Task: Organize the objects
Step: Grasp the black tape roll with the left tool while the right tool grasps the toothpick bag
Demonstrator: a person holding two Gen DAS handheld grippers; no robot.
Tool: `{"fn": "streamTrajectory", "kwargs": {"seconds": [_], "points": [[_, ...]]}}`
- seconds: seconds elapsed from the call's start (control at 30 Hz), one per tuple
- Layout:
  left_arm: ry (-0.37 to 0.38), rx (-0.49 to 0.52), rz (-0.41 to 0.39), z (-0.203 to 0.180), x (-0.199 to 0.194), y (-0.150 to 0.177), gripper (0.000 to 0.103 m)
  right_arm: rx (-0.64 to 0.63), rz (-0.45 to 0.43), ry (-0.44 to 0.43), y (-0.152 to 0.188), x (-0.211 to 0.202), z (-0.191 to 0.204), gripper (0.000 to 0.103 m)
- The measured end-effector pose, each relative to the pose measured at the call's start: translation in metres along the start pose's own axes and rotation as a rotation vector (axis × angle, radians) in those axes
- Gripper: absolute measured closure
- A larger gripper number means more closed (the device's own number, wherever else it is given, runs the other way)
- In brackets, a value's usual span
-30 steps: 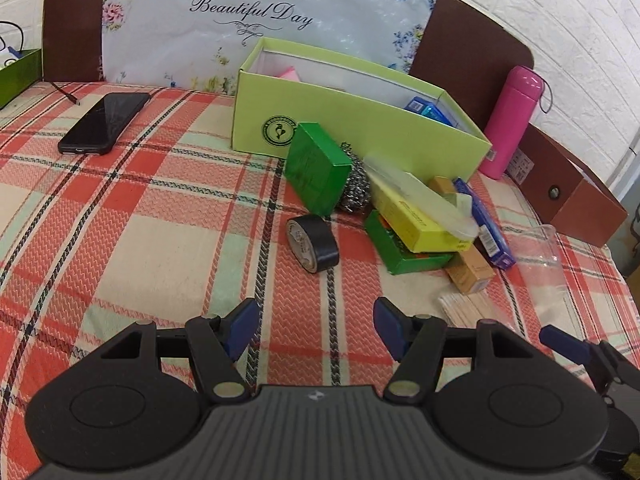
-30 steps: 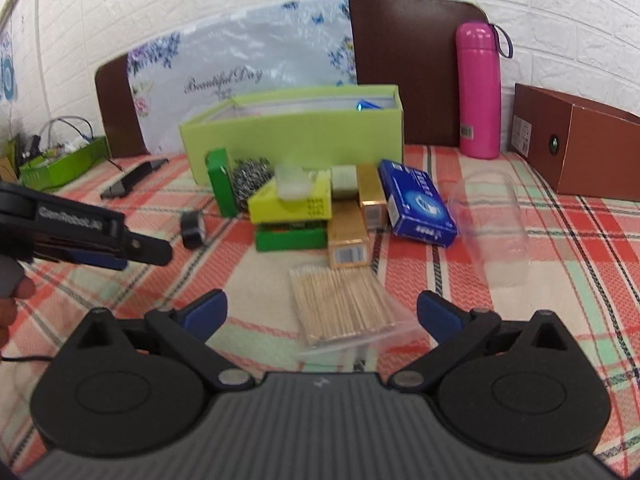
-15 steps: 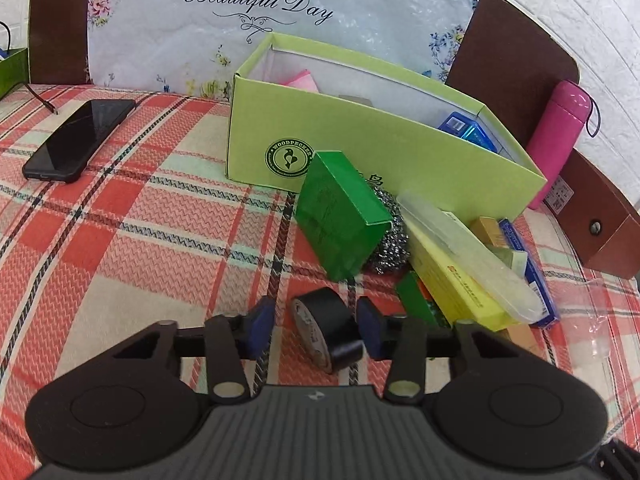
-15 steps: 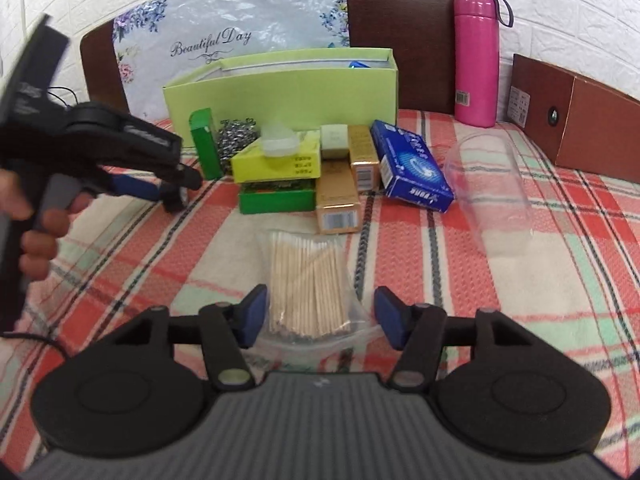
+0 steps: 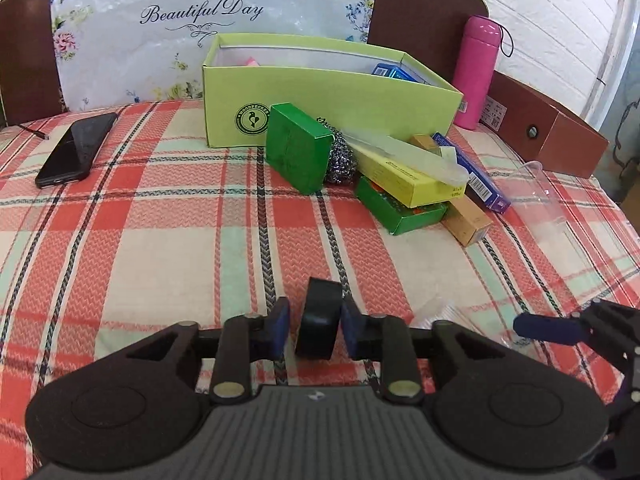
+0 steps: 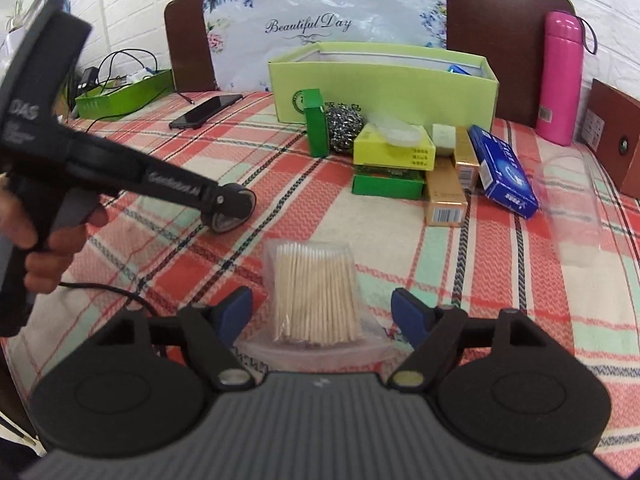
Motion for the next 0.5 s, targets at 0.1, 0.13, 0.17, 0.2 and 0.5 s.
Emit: {"fn": "streamTrajectory", "kwargs": {"seconds": [0.1, 0.13, 0.17, 0.2, 0.5], "points": [[0.007, -0.032, 0.013, 0.005, 0.004, 0.001, 0.070, -0.022, 0.008, -0.017, -0.002, 0.004, 0.000, 0.027], [0.010, -0.028, 0.015, 0.005, 0.005, 0.000, 0.070, -0.027, 0.014, -0.024, -0.001, 0.005, 0.000, 0.027], [0.015, -0.022, 0.015, 0.004, 0.004, 0.000, 0.070, -0.029, 0.019, -0.028, -0.001, 0.006, -0.001, 0.027], [0.020, -0.019, 0.016, 0.004, 0.004, -0.001, 0.070, -0.027, 0.027, -0.027, 0.000, 0.007, -0.001, 0.028], [0.032, -0.012, 0.011, 0.000, 0.010, -0.004, 0.070, -0.020, 0.045, -0.020, 0.002, 0.012, -0.004, 0.043]]}}
Point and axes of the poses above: each gripper's, at about its wrist camera, not at the fingertips, and x roughly the way its jaws point, z to its left, y to its underside, the point moved 4 cm from there along x, roughly the way its jaws point, and after that the axes turned 2 degrees about z, right-handed, at the moved point
